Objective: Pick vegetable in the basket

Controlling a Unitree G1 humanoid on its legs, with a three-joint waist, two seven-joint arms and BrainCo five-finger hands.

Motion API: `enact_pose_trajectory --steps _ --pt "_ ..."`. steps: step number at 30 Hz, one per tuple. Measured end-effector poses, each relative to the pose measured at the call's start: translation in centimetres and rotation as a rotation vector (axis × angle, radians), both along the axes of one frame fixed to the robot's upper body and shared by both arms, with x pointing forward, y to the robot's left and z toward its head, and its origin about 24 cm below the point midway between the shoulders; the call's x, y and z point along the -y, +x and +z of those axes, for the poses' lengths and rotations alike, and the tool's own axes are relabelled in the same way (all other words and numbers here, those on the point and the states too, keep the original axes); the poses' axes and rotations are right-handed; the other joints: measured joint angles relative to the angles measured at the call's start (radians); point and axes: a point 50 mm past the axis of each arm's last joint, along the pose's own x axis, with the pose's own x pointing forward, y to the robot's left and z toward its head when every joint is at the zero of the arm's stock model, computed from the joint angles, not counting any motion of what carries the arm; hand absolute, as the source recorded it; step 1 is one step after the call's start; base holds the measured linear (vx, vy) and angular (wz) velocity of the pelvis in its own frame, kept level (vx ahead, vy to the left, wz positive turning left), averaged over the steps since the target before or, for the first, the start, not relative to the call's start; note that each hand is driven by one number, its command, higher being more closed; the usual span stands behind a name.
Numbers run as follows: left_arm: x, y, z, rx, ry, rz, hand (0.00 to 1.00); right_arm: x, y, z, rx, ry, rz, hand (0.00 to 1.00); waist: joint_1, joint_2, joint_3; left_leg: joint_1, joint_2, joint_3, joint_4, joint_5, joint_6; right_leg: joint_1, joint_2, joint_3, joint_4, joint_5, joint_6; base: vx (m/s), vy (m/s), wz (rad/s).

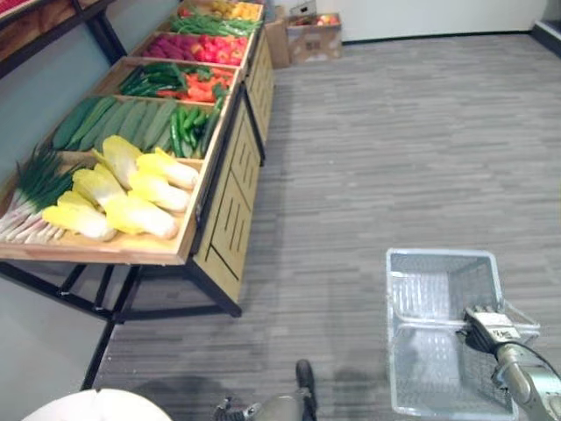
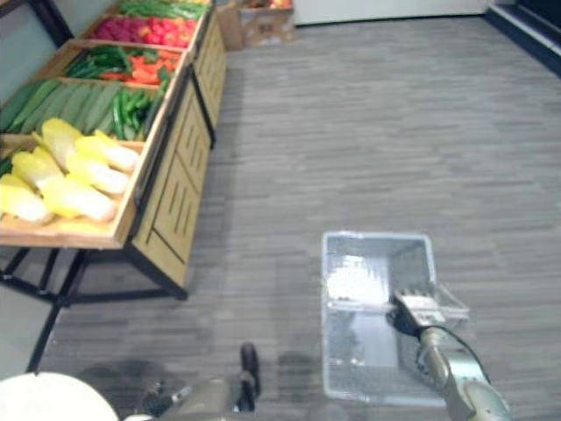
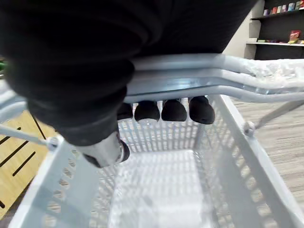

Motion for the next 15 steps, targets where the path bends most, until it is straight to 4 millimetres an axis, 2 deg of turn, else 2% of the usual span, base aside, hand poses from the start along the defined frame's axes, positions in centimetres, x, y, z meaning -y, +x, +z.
enact_pose_trajectory --steps 1,3,4,5,6,7,8,9,10,11,13,15 --pt "-0.1 0.0 0.0 0.002 0.004 0.0 0.0 -0.1 0.1 0.0 0.002 0.003 0.005 1.0 0.004 -0.007 -0.002 -0.003 -0.014 0.004 0.015 -0.016 0.008 0.002 -0.014 0.012 0.003 0.003 0.003 0.54 0.241 0.0" --pt "-0.7 -0.1 0.1 -0.004 0.019 0.0 0.0 -0.3 0.3 -0.2 -0.005 0.01 0.008 1.0 0.016 -0.027 -0.016 0.016 -0.061 0.022 0.036 -0.062 0.047 -0.008 -0.06 0.061 0.065 0.007 0.01 0.39 0.19 0.04" --pt "-0.7 -0.2 0.1 -0.008 0.019 0.0 0.0 -0.1 0.4 -0.3 -0.006 0.007 0.0 1.0 0.018 -0.029 -0.015 0.033 -0.071 0.023 0.029 -0.074 0.049 -0.022 -0.065 0.076 0.116 0.007 0.011 0.41 0.185 -0.03" --pt "-0.7 -0.5 0.0 -0.022 0.022 -0.01 0.0 0.1 0.6 -0.3 -0.001 0.008 -0.023 1.0 0.02 -0.038 -0.011 0.086 -0.09 0.023 -0.004 -0.096 0.048 -0.064 -0.073 0.1 0.269 0.009 0.017 0.47 0.208 -0.05" --pt "-0.9 -0.8 0.0 -0.037 0.029 -0.028 0.0 0.0 0.8 -0.4 0.003 0.019 -0.033 1.0 0.019 -0.041 -0.017 0.138 -0.108 0.021 -0.037 -0.114 0.049 -0.138 -0.077 0.129 0.473 0.044 0.081 0.53 0.217 0.02" --pt "-1.2 -1.1 0.0 -0.051 0.044 -0.063 0.0 -0.6 0.4 -1.0 -0.01 0.042 -0.033 1.0 0.015 -0.065 -0.022 0.188 -0.128 0.009 -0.048 -0.139 0.055 -0.221 -0.072 0.175 0.692 0.148 0.201 0.37 0.121 0.14" --pt "-1.5 -1.1 0.1 -0.056 0.053 -0.08 0.0 -0.8 0.3 -1.2 -0.012 0.055 -0.037 1.0 0.011 -0.077 -0.022 0.211 -0.138 -0.011 -0.047 -0.152 0.062 -0.246 -0.065 0.185 0.768 0.194 0.214 0.31 0.064 0.35" --pt "-1.7 -1.0 0.1 -0.063 0.063 -0.101 0.0 -1.1 0.1 -1.5 -0.017 0.068 -0.04 1.0 0.0 -0.092 -0.024 0.243 -0.146 -0.039 -0.042 -0.168 0.082 -0.279 -0.056 0.191 0.875 0.2 0.206 0.33 0.012 0.54" --pt "-2.1 -1.0 0.2 -0.067 0.074 -0.114 0.0 -1.2 -0.1 -1.7 -0.024 0.07 -0.04 1.0 -0.01 -0.098 -0.025 0.271 -0.15 -0.072 -0.029 -0.193 0.096 -0.314 -0.041 0.176 0.971 0.179 0.179 0.43 -0.026 0.75" --pt "-2.0 -0.9 0.1 -0.071 0.075 -0.134 0.0 -1.0 -0.4 -1.8 -0.033 0.066 -0.045 1.0 -0.021 -0.093 -0.024 0.314 -0.146 -0.112 -0.018 -0.214 0.106 -0.359 -0.027 0.141 1.041 0.127 0.091 0.43 -0.047 0.75" --pt "-1.6 -0.7 0.0 -0.074 0.067 -0.145 0.0 -0.9 -0.7 -2.0 -0.042 0.059 -0.052 1.0 -0.038 -0.073 -0.019 0.364 -0.117 -0.167 -0.007 -0.245 0.101 -0.429 -0.008 0.081 1.025 0.065 -0.009 0.4 -0.071 0.83" --pt "-1.2 0.2 0.1 -0.049 0.058 -0.152 0.0 -0.5 -0.8 -2.0 -0.047 0.053 -0.068 1.0 -0.041 -0.051 -0.022 0.393 -0.085 -0.243 0.009 -0.271 0.09 -0.489 0.009 0.059 0.847 0.049 -0.035 0.46 -0.136 1.2"
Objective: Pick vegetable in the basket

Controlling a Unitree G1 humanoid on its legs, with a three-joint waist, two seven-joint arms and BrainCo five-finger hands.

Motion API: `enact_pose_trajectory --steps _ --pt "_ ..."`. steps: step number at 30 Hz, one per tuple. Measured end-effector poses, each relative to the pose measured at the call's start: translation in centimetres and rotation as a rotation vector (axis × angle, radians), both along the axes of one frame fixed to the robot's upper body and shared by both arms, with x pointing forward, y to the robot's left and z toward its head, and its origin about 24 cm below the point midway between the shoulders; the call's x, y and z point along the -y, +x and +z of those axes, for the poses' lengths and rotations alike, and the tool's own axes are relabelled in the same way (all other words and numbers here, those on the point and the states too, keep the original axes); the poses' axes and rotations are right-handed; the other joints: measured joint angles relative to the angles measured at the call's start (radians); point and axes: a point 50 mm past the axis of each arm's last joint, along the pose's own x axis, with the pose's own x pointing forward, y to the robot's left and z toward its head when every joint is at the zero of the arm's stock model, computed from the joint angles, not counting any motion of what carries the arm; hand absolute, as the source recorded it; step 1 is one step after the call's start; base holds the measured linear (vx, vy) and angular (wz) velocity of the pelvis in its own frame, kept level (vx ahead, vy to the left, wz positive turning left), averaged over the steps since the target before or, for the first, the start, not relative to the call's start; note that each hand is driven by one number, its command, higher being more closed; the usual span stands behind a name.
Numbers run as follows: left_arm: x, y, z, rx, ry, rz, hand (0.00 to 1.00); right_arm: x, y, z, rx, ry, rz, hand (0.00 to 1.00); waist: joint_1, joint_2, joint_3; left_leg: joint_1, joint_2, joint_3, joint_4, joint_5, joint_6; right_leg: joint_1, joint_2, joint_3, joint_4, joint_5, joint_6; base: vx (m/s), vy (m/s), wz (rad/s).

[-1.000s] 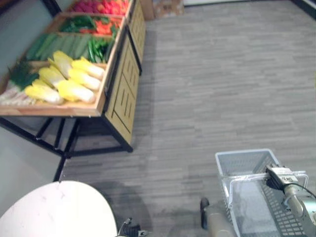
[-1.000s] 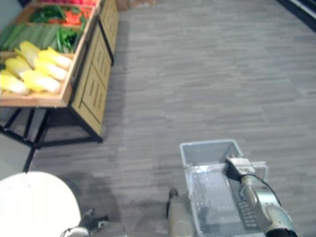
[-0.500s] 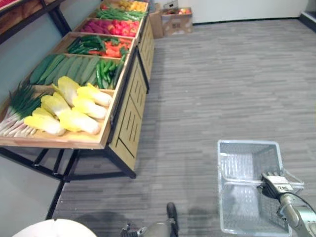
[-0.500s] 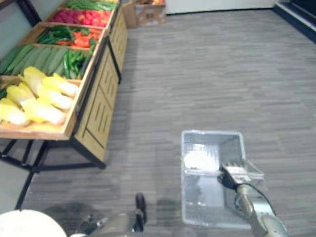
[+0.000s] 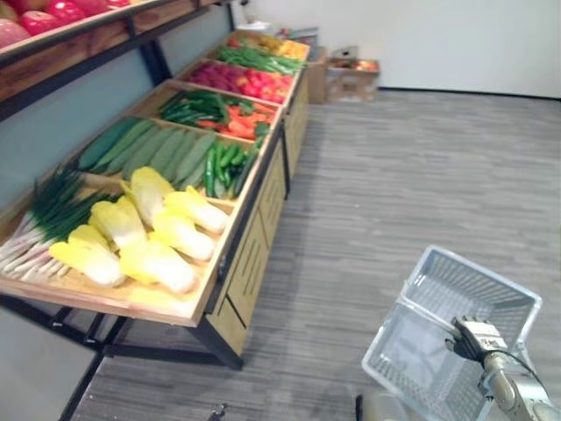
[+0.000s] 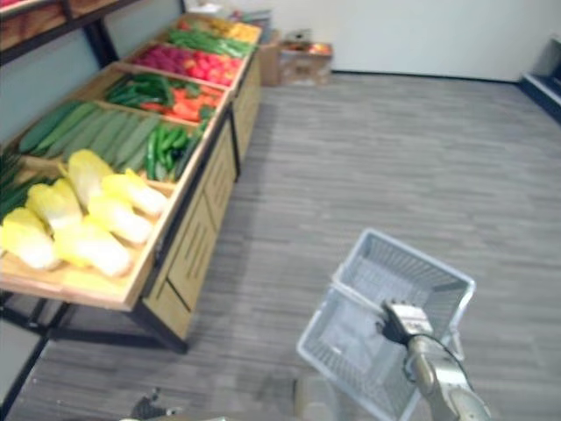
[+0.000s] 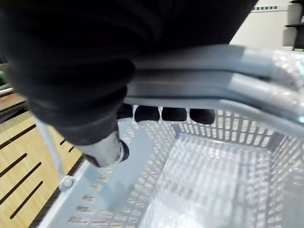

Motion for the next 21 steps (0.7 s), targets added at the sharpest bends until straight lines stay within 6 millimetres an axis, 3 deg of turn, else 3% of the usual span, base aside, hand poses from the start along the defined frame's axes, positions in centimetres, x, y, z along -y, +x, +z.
enact_pose_trajectory --steps 1,2,3,4,6,7,8,9,11,13,14,16,17,19,21 --pt "0.4 0.6 0.0 0.018 -0.011 0.003 0.0 0.2 0.0 -0.1 -0.006 -0.005 -0.013 1.0 0.0 0.001 0.0 0.016 0.019 -0.061 0.004 -0.012 -0.011 -0.019 0.003 0.016 -0.204 0.006 0.009 0.42 -0.178 1.21" --pt "0.4 0.7 0.1 0.019 -0.012 0.003 0.0 0.3 -0.1 -0.1 -0.006 -0.006 -0.015 1.0 -0.001 0.002 -0.001 0.016 0.026 -0.075 0.007 -0.016 -0.016 -0.019 0.006 0.023 -0.257 0.011 0.016 0.44 -0.237 1.26" --pt "0.7 1.0 0.1 0.027 -0.018 0.003 0.0 0.4 0.0 -0.2 -0.012 -0.009 -0.025 1.0 0.0 0.002 0.0 0.015 0.044 -0.119 0.02 -0.028 -0.029 -0.016 0.014 0.073 -0.456 0.036 0.044 0.43 -0.293 1.06" --pt "0.6 1.3 0.2 0.039 -0.018 0.005 0.0 0.7 0.0 -0.3 -0.017 -0.012 -0.036 1.0 0.002 -0.003 0.001 0.015 0.062 -0.161 0.036 -0.044 -0.049 -0.007 0.011 0.131 -0.647 0.062 0.084 0.43 -0.326 1.14" --pt "0.2 1.3 0.3 0.052 -0.009 0.017 0.0 1.1 -0.1 -0.3 -0.018 -0.019 -0.062 1.0 0.004 -0.028 0.003 0.016 0.068 -0.236 0.069 -0.086 -0.082 0.021 -0.017 0.228 -0.836 0.103 0.115 0.42 -0.369 1.16" --pt "-0.1 1.2 0.4 0.05 -0.003 0.018 0.0 1.2 -0.2 -0.3 -0.02 -0.02 -0.067 1.0 0.004 -0.036 0.001 0.021 0.069 -0.269 0.079 -0.112 -0.093 0.028 -0.031 0.25 -0.837 0.112 0.136 0.57 -0.588 1.74" --pt "0.3 1.4 0.3 0.047 -0.011 0.022 0.0 2.4 -0.8 -0.2 -0.023 -0.035 -0.135 1.0 -0.002 -0.015 0.014 0.029 0.105 -0.354 0.118 -0.153 -0.123 0.022 -0.004 0.203 -0.701 0.182 0.188 0.47 -0.519 1.54" --pt "0.5 1.6 0.3 0.052 -0.017 0.016 0.0 2.7 -1.3 -0.4 -0.035 -0.043 -0.154 1.0 0.001 -0.009 0.011 0.028 0.112 -0.383 0.135 -0.145 -0.123 0.022 -0.005 0.182 -0.654 0.177 0.178 0.54 -0.625 1.66" --pt "1.1 1.6 0.1 0.057 -0.032 0.032 0.0 3.0 -1.6 -0.3 -0.034 -0.05 -0.172 1.0 0.007 0.017 -0.004 -0.005 0.146 -0.45 0.193 -0.09 -0.142 0.032 -0.017 0.076 -0.54 0.086 0.113 0.38 -0.484 1.41" --pt "1.0 1.6 0.2 0.065 -0.026 0.07 0.0 2.7 -1.3 0.1 -0.009 -0.042 -0.154 1.0 0.006 0.024 -0.011 -0.071 0.16 -0.442 0.275 -0.038 -0.148 0.045 -0.03 -0.008 -0.508 0.048 0.082 0.23 -0.333 1.39" --pt "0.9 1.7 0.2 0.072 -0.017 0.094 0.0 2.8 -1.4 0.0 -0.011 -0.041 -0.158 1.0 0.005 0.027 -0.012 -0.145 0.17 -0.391 0.373 0.021 -0.165 0.079 -0.038 -0.075 -0.521 0.035 0.06 0.24 -0.385 1.43" --pt "0.4 0.9 0.1 0.054 -0.003 0.13 0.0 2.8 -2.3 -0.4 -0.026 -0.023 -0.175 1.0 0.023 0.017 -0.007 -0.232 0.247 -0.161 0.525 0.209 -0.168 0.207 -0.044 -0.169 -0.586 0.024 0.028 0.3 -0.401 1.16" --pt "0.3 0.6 0.1 0.049 -0.001 0.134 0.0 2.8 -2.4 -0.4 -0.023 -0.019 -0.182 1.0 0.026 0.012 -0.007 -0.231 0.261 -0.127 0.533 0.218 -0.165 0.225 -0.049 -0.18 -0.595 0.024 0.024 0.24 -0.275 0.73" --pt "0.0 0.3 0.1 0.043 0.008 0.138 0.0 3.6 -3.6 -0.5 0.003 -0.019 -0.252 1.0 0.028 0.006 -0.009 -0.234 0.336 0.125 0.536 0.211 -0.157 0.327 -0.077 -0.273 -0.658 0.022 0.015 0.17 -0.209 0.91" --pt "-0.1 0.3 0.1 0.045 0.012 0.138 0.0 4.1 -4.3 -0.6 0.005 -0.015 -0.297 1.0 0.002 0.006 -0.009 -0.253 0.34 0.296 0.444 0.187 -0.157 0.383 -0.092 -0.364 -0.71 0.022 0.015 0.12 -0.103 1.13"
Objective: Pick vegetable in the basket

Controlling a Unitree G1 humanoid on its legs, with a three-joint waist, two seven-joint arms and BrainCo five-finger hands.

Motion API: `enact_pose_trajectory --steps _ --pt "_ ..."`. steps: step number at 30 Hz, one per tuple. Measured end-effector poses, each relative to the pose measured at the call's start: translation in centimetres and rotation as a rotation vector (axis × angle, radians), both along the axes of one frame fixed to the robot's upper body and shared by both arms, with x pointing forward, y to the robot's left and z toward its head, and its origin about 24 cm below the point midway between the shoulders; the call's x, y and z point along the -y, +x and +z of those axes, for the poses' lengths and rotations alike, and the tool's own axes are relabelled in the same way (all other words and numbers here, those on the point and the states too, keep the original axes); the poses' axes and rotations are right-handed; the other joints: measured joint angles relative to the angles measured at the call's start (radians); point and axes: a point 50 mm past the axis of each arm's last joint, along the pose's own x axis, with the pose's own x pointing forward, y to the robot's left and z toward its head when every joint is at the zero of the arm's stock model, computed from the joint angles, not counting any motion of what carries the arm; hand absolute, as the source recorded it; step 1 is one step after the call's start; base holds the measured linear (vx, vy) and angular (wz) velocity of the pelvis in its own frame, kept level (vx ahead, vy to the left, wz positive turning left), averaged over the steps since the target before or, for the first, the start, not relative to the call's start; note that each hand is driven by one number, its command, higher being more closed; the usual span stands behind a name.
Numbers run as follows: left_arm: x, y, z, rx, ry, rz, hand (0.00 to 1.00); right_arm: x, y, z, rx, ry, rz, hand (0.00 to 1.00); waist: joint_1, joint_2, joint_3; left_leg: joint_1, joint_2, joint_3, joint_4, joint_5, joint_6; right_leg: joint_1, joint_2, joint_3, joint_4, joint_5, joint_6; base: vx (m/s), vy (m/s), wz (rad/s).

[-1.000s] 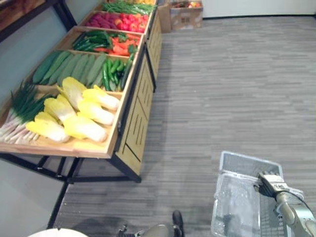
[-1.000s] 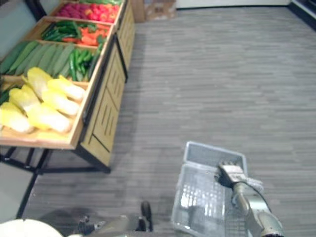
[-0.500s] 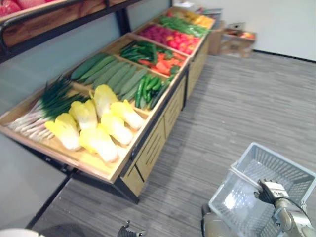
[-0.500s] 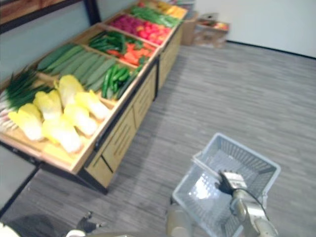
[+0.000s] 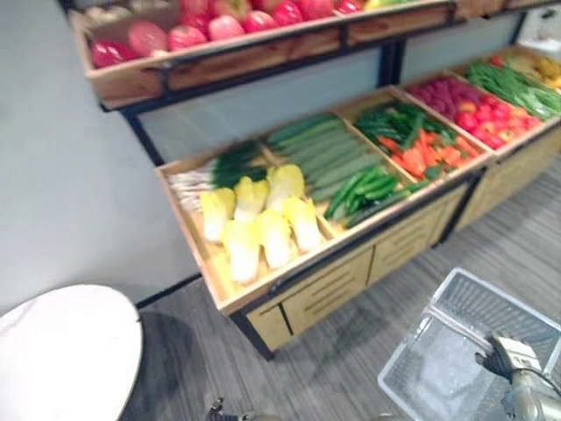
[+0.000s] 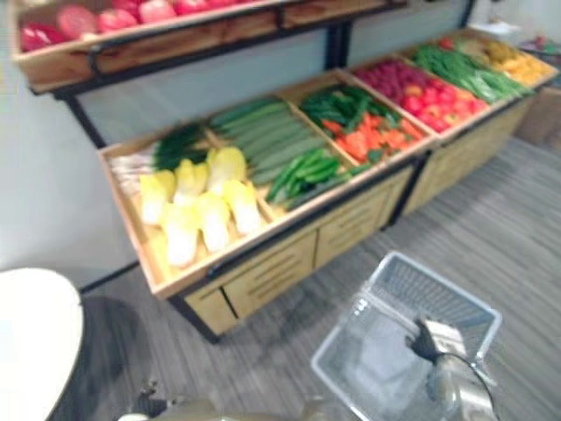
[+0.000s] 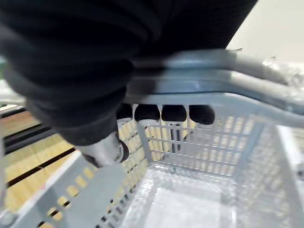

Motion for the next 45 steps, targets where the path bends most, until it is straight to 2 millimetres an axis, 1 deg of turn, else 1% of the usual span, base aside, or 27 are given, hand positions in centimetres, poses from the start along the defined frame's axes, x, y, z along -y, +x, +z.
enact_pose_trajectory --steps 1,3,4,5,8,10,12,14,15,18,22,24,26,28,29,30,31,33,34,35,36,37,38,39,40,42,45 --pt "0.0 0.0 0.0 0.002 0.001 -0.001 0.0 -0.1 -0.3 -0.2 -0.005 0.006 -0.008 1.0 -0.001 0.0 0.0 0.0 -0.01 0.028 -0.048 -0.001 -0.002 0.001 0.0 -0.02 -0.007 0.0 0.0 0.07 -0.005 0.95" --pt "-0.1 0.1 0.1 0.001 0.005 -0.009 0.0 -0.5 -1.0 -0.8 -0.016 0.032 -0.031 1.0 0.0 -0.001 -0.002 0.002 -0.059 0.084 -0.23 0.027 -0.012 -0.001 0.002 -0.071 -0.011 0.003 0.006 0.08 0.029 0.88" --pt "-0.1 0.1 0.1 -0.001 0.008 -0.012 0.0 -0.5 -1.3 -0.9 -0.023 0.034 -0.03 1.0 -0.001 -0.001 -0.004 0.013 -0.076 0.074 -0.296 0.037 -0.026 -0.004 0.0 -0.078 -0.025 0.009 0.015 0.09 0.067 1.03" --pt "0.1 0.4 0.1 0.005 0.004 -0.021 0.0 -0.4 -1.6 -1.0 -0.035 0.031 -0.032 1.0 0.0 0.012 -0.01 0.026 -0.094 0.069 -0.373 0.042 -0.03 -0.007 0.001 -0.104 -0.041 0.015 0.025 0.06 0.102 0.81" --pt "0.2 0.2 0.0 -0.002 0.003 -0.024 0.0 -0.7 -1.1 -0.9 -0.021 0.041 -0.015 1.0 0.007 0.015 -0.01 0.021 -0.119 0.02 -0.414 0.043 -0.031 0.003 0.004 -0.121 -0.06 0.023 0.037 0.03 0.102 0.58" --pt "0.2 -0.4 -0.1 -0.019 0.004 -0.019 0.0 -0.7 -0.5 -0.7 -0.003 0.042 -0.002 1.0 0.008 0.015 -0.01 0.028 -0.131 0.019 -0.415 0.044 -0.031 0.018 0.004 -0.091 -0.081 0.03 0.047 -0.02 0.056 0.14" --pt "0.3 -1.2 -0.3 -0.04 -0.001 -0.012 0.0 -0.8 0.0 -0.8 0.002 0.049 0.004 1.0 0.011 0.018 -0.011 0.041 -0.134 0.023 -0.43 0.045 -0.033 0.024 0.015 -0.068 -0.113 0.054 0.048 -0.03 0.052 -0.21" --pt "0.4 -1.2 -0.3 -0.041 -0.004 -0.015 0.0 -0.6 -0.5 -1.4 -0.024 0.054 -0.013 1.0 0.01 0.023 -0.014 0.06 -0.136 0.025 -0.48 0.062 -0.041 0.022 0.027 -0.052 -0.135 0.07 0.046 -0.06 0.033 -0.24" --pt "0.5 -1.2 -0.3 -0.041 -0.007 -0.015 0.0 -0.4 -0.9 -1.7 -0.04 0.055 -0.028 1.0 0.006 0.022 -0.014 0.068 -0.136 0.025 -0.507 0.068 -0.038 0.016 0.033 -0.048 -0.137 0.074 0.046 -0.08 0.024 -0.17" --pt "0.8 -1.4 -0.4 -0.051 -0.018 -0.013 0.0 0.1 -2.4 -2.8 -0.101 0.06 -0.07 1.0 0.002 0.036 -0.028 0.107 -0.135 0.026 -0.587 0.07 -0.038 -0.002 0.042 -0.032 -0.133 0.074 0.047 -0.06 0.042 -0.15" --pt "0.7 -1.6 -0.5 -0.055 -0.022 0.001 0.0 0.3 -3.2 -3.5 -0.144 0.065 -0.101 1.0 0.005 0.036 -0.029 0.122 -0.145 0.062 -0.612 0.072 -0.038 -0.029 0.042 0.023 -0.13 0.081 0.064 -0.06 0.061 -0.33" --pt "0.7 -1.8 -0.5 -0.059 -0.023 0.006 0.0 0.4 -3.4 -3.7 -0.165 0.068 -0.111 1.0 0.005 0.033 -0.032 0.129 -0.158 0.079 -0.628 0.069 -0.041 -0.05 0.034 0.051 -0.112 0.079 0.065 -0.02 0.074 -0.25" --pt "0.6 -1.6 -0.5 -0.054 -0.021 0.005 0.0 0.6 -3.7 -3.9 -0.185 0.064 -0.13 1.0 0.003 0.019 -0.032 0.13 -0.185 0.08 -0.634 0.053 -0.024 -0.098 -0.007 0.08 -0.023 0.046 0.084 -0.01 0.084 -0.17" --pt "0.3 -1.3 -0.4 -0.043 -0.022 0.022 0.0 0.8 -4.3 -4.4 -0.221 0.064 -0.155 1.0 0.001 0.005 -0.029 0.152 -0.216 0.075 -0.648 0.043 -0.014 -0.114 -0.041 0.112 0.064 0.03 0.095 0.0 0.072 -0.02" --pt "0.2 -1.1 -0.3 -0.037 -0.02 0.022 0.0 0.8 -4.4 -4.5 -0.229 0.067 -0.16 1.0 0.0 0.003 -0.028 0.16 -0.22 0.073 -0.651 0.042 -0.013 -0.122 -0.042 0.14 0.092 0.031 0.095 0.02 0.073 0.14" --pt "-0.2 -0.6 -0.1 -0.02 -0.008 0.009 0.0 0.6 -4.7 -4.9 -0.242 0.077 -0.169 1.0 -0.002 -0.002 -0.027 0.169 -0.224 0.054 -0.659 0.042 -0.013 -0.131 -0.038 0.19 0.13 0.035 0.1 0.04 0.024 0.28" --pt "-0.7 0.4 0.4 0.021 0.011 0.002 0.0 0.2 -5.0 -5.4 -0.255 0.096 -0.182 1.0 -0.002 -0.013 -0.028 0.168 -0.224 0.027 -0.659 0.042 -0.013 -0.127 -0.03 0.219 0.128 0.035 0.1 0.06 0.001 0.33" --pt "-1.4 1.6 0.9 0.073 0.038 0.007 0.0 -0.4 -4.9 -5.9 -0.257 0.127 -0.196 1.0 -0.001 -0.025 -0.026 0.16 -0.215 -0.01 -0.66 0.043 -0.013 -0.127 -0.023 0.229 0.113 0.037 0.097 0.06 -0.053 0.18" --pt "-1.6 2.1 1.1 0.094 0.044 0.022 0.0 -0.6 -4.9 -6.1 -0.258 0.136 -0.201 1.0 -0.001 -0.018 -0.022 0.16 -0.207 -0.02 -0.66 0.043 -0.012 -0.137 -0.016 0.233 0.136 0.041 0.091 0.04 -0.132 0.15" --pt "-1.9 3.1 1.6 0.132 0.062 0.037 0.0 -0.9 -4.7 -6.2 -0.244 0.16 -0.212 1.0 -0.001 -0.016 -0.008 0.156 -0.182 -0.044 -0.66 0.046 -0.019 -0.166 0.01 0.256 0.177 0.025 0.062 0.0 -0.123 0.41" --pt "-2.4 4.2 2.3 0.184 0.091 0.042 0.0 -1.3 -4.9 -6.4 -0.243 0.173 -0.208 1.0 -0.003 -0.032 -0.012 0.132 -0.174 -0.069 -0.66 0.06 -0.041 -0.152 0.027 0.29 0.092 0.027 0.051 -0.02 -0.179 0.64" --pt "-3.2 5.1 3.0 0.233 0.121 0.04 0.0 -1.8 -5.2 -6.7 -0.243 0.191 -0.212 1.0 -0.008 -0.072 -0.012 0.122 -0.193 -0.088 -0.66 0.07 -0.055 -0.152 0.008 0.298 0.04 0.038 0.079 0.02 -0.153 0.8" --pt "-3.1 6.0 3.4 0.265 0.125 0.05 0.0 -2.0 -5.3 -6.9 -0.246 0.199 -0.227 1.0 -0.023 -0.082 -0.006 0.12 -0.179 -0.114 -0.659 0.083 -0.062 -0.139 0.012 0.276 0.041 0.024 0.091 0.08 -0.258 0.67" --pt "-2.5 6.6 3.8 0.309 0.117 0.062 0.0 -1.8 -5.2 -6.7 -0.231 0.192 -0.232 1.0 -0.023 -0.064 -0.016 0.104 -0.154 -0.117 -0.658 0.097 -0.076 -0.135 0.038 0.25 0.01 0.027 0.078 0.1 -0.214 0.37" --pt "-2.3 7.0 4.1 0.337 0.116 0.08 0.0 -1.7 -5.2 -6.7 -0.231 0.189 -0.233 1.0 -0.021 -0.057 -0.019 0.102 -0.14 -0.116 -0.656 0.099 -0.079 -0.134 0.052 0.249 -0.002 0.032 0.071 0.11 -0.209 0.12" --pt "-2.1 8.3 5.7 0.465 0.136 0.156 0.0 -1.8 -5.1 -6.6 -0.213 0.187 -0.231 1.0 -0.018 -0.024 -0.034 0.088 -0.099 -0.124 -0.654 0.103 -0.091 -0.107 0.095 0.219 -0.063 0.048 0.056 0.11 -0.131 0.08" --pt "-2.1 10.2 8.4 0.631 0.196 0.201 0.0 -1.7 -5.1 -6.5 -0.197 0.184 -0.231 1.0 -0.02 -0.002 -0.037 0.086 -0.086 -0.143 -0.654 0.102 -0.098 -0.097 0.11 0.2 -0.071 0.046 0.051 0.09 -0.072 0.13"
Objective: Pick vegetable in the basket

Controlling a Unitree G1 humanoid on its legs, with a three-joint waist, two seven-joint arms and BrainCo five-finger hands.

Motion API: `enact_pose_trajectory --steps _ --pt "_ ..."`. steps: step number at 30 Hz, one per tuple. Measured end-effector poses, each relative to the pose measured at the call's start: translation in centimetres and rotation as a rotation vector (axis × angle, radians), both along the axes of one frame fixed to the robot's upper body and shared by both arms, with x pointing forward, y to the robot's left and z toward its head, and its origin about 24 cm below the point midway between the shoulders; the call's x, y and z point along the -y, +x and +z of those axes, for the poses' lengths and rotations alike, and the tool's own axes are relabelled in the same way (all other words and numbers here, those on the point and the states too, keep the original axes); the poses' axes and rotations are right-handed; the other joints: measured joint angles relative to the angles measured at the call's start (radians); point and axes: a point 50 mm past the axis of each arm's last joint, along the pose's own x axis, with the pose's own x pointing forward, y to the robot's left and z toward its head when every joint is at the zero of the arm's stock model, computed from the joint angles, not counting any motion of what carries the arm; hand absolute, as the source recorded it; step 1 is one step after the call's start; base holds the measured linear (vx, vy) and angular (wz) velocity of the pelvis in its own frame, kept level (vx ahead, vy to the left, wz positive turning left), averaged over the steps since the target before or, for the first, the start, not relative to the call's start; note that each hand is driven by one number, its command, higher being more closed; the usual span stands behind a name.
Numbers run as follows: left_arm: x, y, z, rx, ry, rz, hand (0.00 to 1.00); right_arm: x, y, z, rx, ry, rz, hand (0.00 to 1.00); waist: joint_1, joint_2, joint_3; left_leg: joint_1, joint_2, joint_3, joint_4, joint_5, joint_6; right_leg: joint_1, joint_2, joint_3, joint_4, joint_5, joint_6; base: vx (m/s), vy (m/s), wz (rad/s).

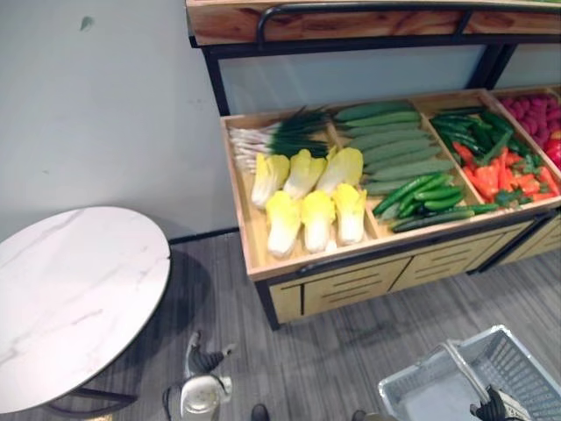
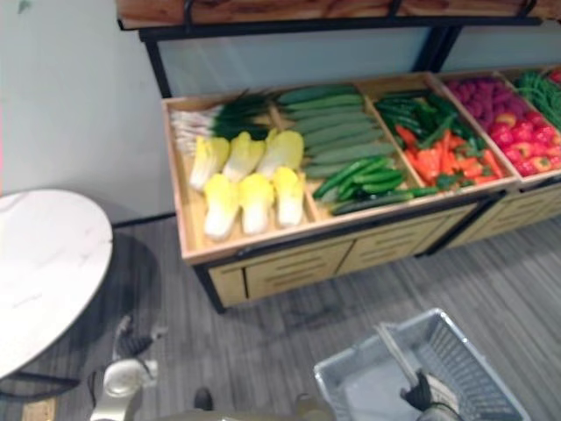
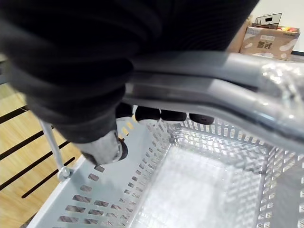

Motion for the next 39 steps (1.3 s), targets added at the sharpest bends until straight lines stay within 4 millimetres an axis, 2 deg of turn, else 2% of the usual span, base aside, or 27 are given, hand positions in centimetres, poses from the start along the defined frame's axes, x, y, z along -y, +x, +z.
enact_pose_trajectory --steps 3,6,12,15,16,21,22,23,24,25,26,27,29,31,34,39 --pt "0.8 1.8 2.5 0.139 0.05 0.003 0.0 0.1 0.0 0.1 0.019 -0.012 -0.007 1.0 -0.002 0.018 -0.005 -0.012 -0.001 -0.002 0.0 0.0 0.0 0.009 0.003 -0.009 -0.013 0.0 -0.001 0.12 -0.027 0.11" --pt "0.9 3.6 5.1 0.26 0.104 0.007 0.0 0.1 0.0 0.2 0.035 -0.013 -0.002 1.0 -0.004 0.018 -0.004 -0.012 -0.006 0.003 0.0 0.001 0.0 0.017 0.002 -0.006 -0.03 0.002 -0.001 0.1 -0.003 0.0" --pt "0.2 6.2 9.1 0.422 0.169 0.026 0.0 0.3 1.0 0.7 0.057 -0.02 0.049 1.0 -0.006 0.019 -0.003 -0.003 -0.004 0.052 0.0 0.001 0.001 0.023 0.008 0.03 -0.074 0.039 -0.005 0.02 0.015 -0.18" --pt "-0.5 7.1 10.6 0.464 0.226 0.039 0.0 0.4 1.6 0.9 0.063 -0.03 0.074 1.0 -0.02 0.018 -0.002 -0.002 -0.004 0.067 0.0 0.001 0.001 0.013 0.01 0.05 -0.083 0.054 -0.003 -0.09 0.039 -0.36" --pt "-1.7 7.9 12.1 0.493 0.304 0.075 0.0 -0.4 2.8 1.4 0.08 -0.035 0.169 1.0 -0.031 0.017 0.024 -0.03 -0.01 0.11 -0.001 0.005 0.012 -0.022 0.011 0.095 -0.14 0.119 0.004 -0.16 0.085 -0.59" --pt "-1.3 8.6 12.4 0.507 0.3 0.071 0.0 -0.5 3.1 1.5 0.088 -0.034 0.176 1.0 -0.036 0.015 0.029 -0.029 -0.006 0.116 0.0 0.005 0.012 -0.027 0.015 0.102 -0.15 0.12 0.004 -0.02 0.015 -0.14" --pt "-1.1 9.5 11.8 0.477 0.286 0.088 0.0 -0.9 4.2 1.8 0.114 -0.034 0.21 1.0 -0.044 0.006 0.047 -0.029 0.0 0.145 0.0 0.004 0.009 -0.044 0.023 0.13 -0.145 0.125 0.003 -0.08 0.0 -0.69" --pt "-0.9 10.6 11.0 0.418 0.279 0.087 0.0 -1.8 6.1 2.5 0.168 -0.037 0.277 1.0 -0.043 0.014 0.056 -0.037 0.007 0.188 0.0 0.004 0.01 -0.09 0.034 0.179 -0.131 0.138 0.0 -0.1 0.001 -0.98" --pt "-0.7 11.1 10.7 0.393 0.278 0.078 0.0 -2.4 7.0 2.9 0.198 -0.037 0.313 1.0 -0.046 0.01 0.054 -0.056 0.009 0.211 0.0 0.004 0.01 -0.123 0.039 0.206 -0.117 0.139 0.0 -0.1 -0.002 -1.04" --pt "0.0 12.2 11.2 0.4 0.279 0.046 0.0 -3.3 8.6 3.8 0.262 -0.04 0.366 1.0 -0.072 0.01 0.074 -0.092 0.01 0.228 -0.003 0.003 0.003 -0.17 0.043 0.226 -0.112 0.149 0.004 -0.1 -0.013 -0.54" --pt "1.3 13.1 12.0 0.433 0.268 0.009 0.0 -3.6 9.4 4.3 0.299 -0.044 0.38 1.0 -0.099 0.005 0.105 -0.104 0.007 0.229 -0.005 0.008 0.003 -0.184 0.044 0.227 -0.115 0.155 0.007 -0.08 -0.018 -0.41" --pt "2.5 13.8 12.5 0.455 0.258 -0.028 0.0 -3.8 9.8 4.6 0.319 -0.046 0.387 1.0 -0.11 -0.004 0.13 -0.105 0.011 0.247 -0.001 0.016 0.009 -0.196 0.048 0.238 -0.117 0.166 0.003 -0.04 -0.013 -0.29" --pt "3.3 13.9 12.6 0.469 0.25 -0.028 0.0 -3.6 9.5 4.5 0.321 -0.049 0.373 1.0 -0.115 -0.004 0.131 -0.099 0.02 0.257 0.0 0.017 0.007 -0.199 0.056 0.249 -0.116 0.173 -0.003 0.05 -0.019 -0.28" --pt "3.2 14.0 12.7 0.474 0.25 -0.025 0.0 -3.5 8.9 4.2 0.307 -0.048 0.365 1.0 -0.113 0.002 0.132 -0.097 0.03 0.255 0.0 0.017 0.006 -0.199 0.068 0.249 -0.112 0.173 -0.003 0.08 -0.03 -0.05" --pt "3.5 14.1 12.7 0.471 0.248 -0.035 0.0 -3.5 9.2 4.4 0.317 -0.053 0.366 1.0 -0.097 0.006 0.134 -0.099 0.031 0.259 0.0 0.018 0.004 -0.202 0.072 0.253 -0.112 0.173 -0.003 0.03 -0.012 -0.01" --pt "3.7 14.2 12.7 0.47 0.247 -0.048 0.0 -3.5 9.1 4.4 0.331 -0.062 0.363 1.0 -0.097 0.004 0.135 -0.099 0.02 0.276 0.0 0.015 0.001 -0.211 0.066 0.276 -0.114 0.175 -0.001 -0.01 0.014 -0.07"
